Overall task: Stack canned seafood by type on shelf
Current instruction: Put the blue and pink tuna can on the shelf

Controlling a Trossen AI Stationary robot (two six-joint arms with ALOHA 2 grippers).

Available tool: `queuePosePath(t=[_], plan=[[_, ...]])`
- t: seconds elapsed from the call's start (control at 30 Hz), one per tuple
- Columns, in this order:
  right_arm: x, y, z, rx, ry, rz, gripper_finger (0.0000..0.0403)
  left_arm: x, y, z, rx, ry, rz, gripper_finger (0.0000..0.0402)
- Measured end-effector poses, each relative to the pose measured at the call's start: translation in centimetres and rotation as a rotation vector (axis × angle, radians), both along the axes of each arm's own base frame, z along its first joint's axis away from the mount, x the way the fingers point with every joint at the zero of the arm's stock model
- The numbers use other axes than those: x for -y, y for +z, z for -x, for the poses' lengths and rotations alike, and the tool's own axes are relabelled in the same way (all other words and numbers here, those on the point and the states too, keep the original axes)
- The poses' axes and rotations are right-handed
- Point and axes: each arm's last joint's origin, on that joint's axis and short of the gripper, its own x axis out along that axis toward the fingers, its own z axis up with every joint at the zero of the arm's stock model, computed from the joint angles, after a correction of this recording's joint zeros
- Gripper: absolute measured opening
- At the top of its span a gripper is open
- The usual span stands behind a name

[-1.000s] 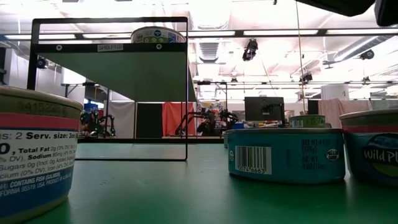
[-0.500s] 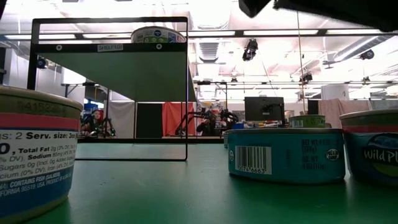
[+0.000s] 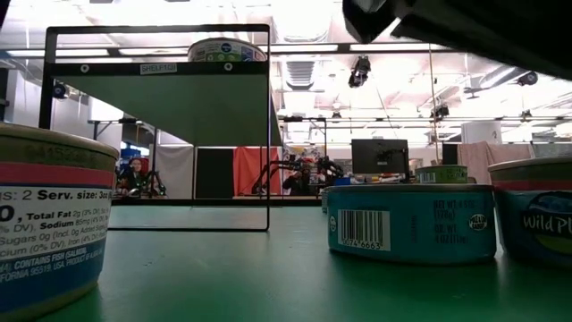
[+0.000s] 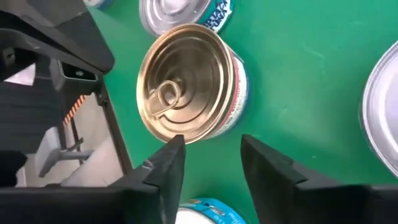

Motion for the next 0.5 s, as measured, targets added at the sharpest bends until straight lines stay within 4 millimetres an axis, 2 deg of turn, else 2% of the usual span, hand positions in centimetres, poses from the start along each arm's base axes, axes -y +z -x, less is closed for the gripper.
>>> queuePosePath(t=[0.27,0.5], plan=[[-0.14,-0.90,-0.24,-0.029,-0.008,0.012,0.0203,0.19,-0.18,0.26,-0.041,-0.013,0.048,0.0000],[0.00,-1.01,-0.86,-0.003,-0.001,0.018,0.0230,0.09,-0.34,0.24,-0.044,0.009,0.070,0.0000]])
